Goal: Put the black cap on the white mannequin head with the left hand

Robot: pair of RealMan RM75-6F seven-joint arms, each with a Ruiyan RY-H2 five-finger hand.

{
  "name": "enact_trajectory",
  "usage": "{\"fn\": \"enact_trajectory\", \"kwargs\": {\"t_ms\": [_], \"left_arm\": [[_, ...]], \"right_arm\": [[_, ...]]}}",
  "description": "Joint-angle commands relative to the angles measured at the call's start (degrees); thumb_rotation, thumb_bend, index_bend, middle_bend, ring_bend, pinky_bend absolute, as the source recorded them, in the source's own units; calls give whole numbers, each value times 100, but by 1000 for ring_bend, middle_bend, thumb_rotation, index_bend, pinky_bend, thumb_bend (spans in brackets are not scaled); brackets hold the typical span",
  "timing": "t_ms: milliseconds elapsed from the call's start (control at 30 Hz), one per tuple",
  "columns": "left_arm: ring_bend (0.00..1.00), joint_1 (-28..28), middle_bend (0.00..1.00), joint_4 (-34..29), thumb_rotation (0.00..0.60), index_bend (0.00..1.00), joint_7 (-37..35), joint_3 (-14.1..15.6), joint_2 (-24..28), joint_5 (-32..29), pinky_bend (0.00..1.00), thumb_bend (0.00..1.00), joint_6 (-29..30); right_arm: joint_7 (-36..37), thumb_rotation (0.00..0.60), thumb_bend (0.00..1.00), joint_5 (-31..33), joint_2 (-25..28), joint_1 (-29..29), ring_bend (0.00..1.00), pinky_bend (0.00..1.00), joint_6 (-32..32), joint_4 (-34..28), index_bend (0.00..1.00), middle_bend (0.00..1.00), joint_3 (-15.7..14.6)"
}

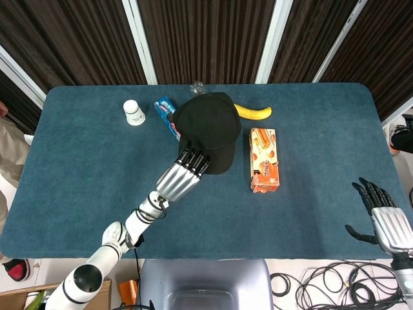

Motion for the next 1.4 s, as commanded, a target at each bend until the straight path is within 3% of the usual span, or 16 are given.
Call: {"fn": "enact_trajectory", "kwargs": {"t_ms": [33,300,633,867,1100,1200,1400], "left_arm": [[292,31,294,-86,600,231,-72,-18,20,-29,292,358,-3],[94,394,99,-694,600,45,16,-1,212,-89,201,303,28],[31,1020,33,-2211,600,7,543,228,874,72,175,275,195],[18,1779,18,-3644,600,4,1035,537,1526,219,165,271,521],[21,2725,20,-5043,600,3,1065,786,2319,-249,167,268,360],[37,3114,25,-5572,600,1,693,825,2768,-572,178,269,249],[57,3779,38,-6776,600,1,251,1037,3984,-1176,162,274,-115]], "right_arm": [[5,600,149,2,2,-1,0,113,-3,2,0,0,-1],[-34,600,149,-4,-6,-5,0,114,3,-3,0,0,-6],[-195,600,149,-25,-55,-19,0,114,31,-36,0,0,-18],[-356,600,149,-23,-100,-20,0,114,29,-65,0,0,-24],[-498,600,149,-4,-148,-4,0,114,-10,-87,0,0,-25],[-599,600,149,-34,-174,10,0,114,-46,-104,0,0,-53],[-766,600,149,10,-226,6,0,115,-54,-128,0,0,-49]]}}
